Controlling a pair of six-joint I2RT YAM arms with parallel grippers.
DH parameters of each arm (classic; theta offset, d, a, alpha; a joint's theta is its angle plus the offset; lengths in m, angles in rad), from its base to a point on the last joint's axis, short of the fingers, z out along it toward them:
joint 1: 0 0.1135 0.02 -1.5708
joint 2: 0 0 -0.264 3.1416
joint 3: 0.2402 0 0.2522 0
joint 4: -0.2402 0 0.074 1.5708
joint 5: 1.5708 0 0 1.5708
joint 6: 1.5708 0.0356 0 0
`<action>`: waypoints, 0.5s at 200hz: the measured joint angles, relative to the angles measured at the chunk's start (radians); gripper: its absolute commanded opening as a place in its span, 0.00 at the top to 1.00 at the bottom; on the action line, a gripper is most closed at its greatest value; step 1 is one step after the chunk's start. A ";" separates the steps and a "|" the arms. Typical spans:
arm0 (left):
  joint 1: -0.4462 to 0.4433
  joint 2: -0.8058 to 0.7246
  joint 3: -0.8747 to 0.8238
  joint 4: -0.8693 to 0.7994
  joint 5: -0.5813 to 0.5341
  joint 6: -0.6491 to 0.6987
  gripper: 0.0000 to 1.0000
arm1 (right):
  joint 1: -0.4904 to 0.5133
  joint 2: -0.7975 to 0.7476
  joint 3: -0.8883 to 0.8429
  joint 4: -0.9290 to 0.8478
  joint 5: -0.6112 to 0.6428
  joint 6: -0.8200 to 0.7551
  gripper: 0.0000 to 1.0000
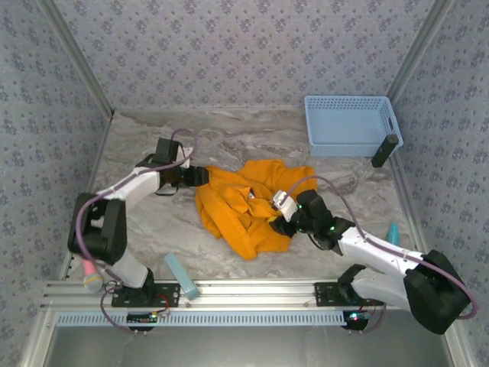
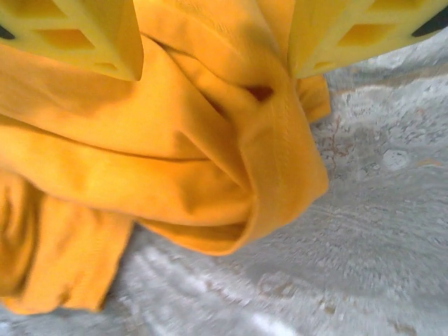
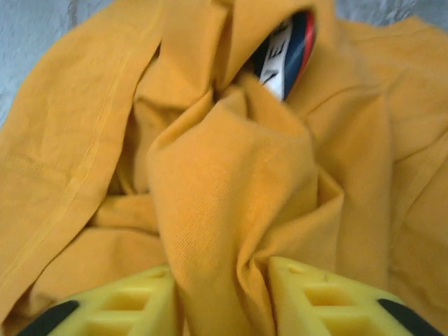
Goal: Fold the inside-out t-shirt
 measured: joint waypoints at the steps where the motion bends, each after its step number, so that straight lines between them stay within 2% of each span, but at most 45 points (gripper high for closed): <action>1: -0.001 -0.005 0.000 -0.002 -0.001 0.000 0.41 | 0.000 -0.002 0.000 -0.002 0.000 0.002 0.56; 19: -0.049 -0.108 0.000 -0.023 -0.024 0.009 0.36 | 0.003 -0.077 -0.001 -0.019 -0.031 -0.002 0.52; 47: -0.204 -0.156 0.021 -0.030 -0.016 0.043 0.30 | -0.001 -0.148 0.002 0.037 -0.083 -0.004 0.46; 71: -0.321 -0.060 0.079 -0.046 -0.021 0.097 0.26 | -0.036 -0.029 0.047 0.075 -0.095 0.001 0.42; 100: -0.385 0.113 0.172 -0.071 -0.081 0.157 0.21 | -0.058 0.187 0.121 0.120 -0.125 0.028 0.42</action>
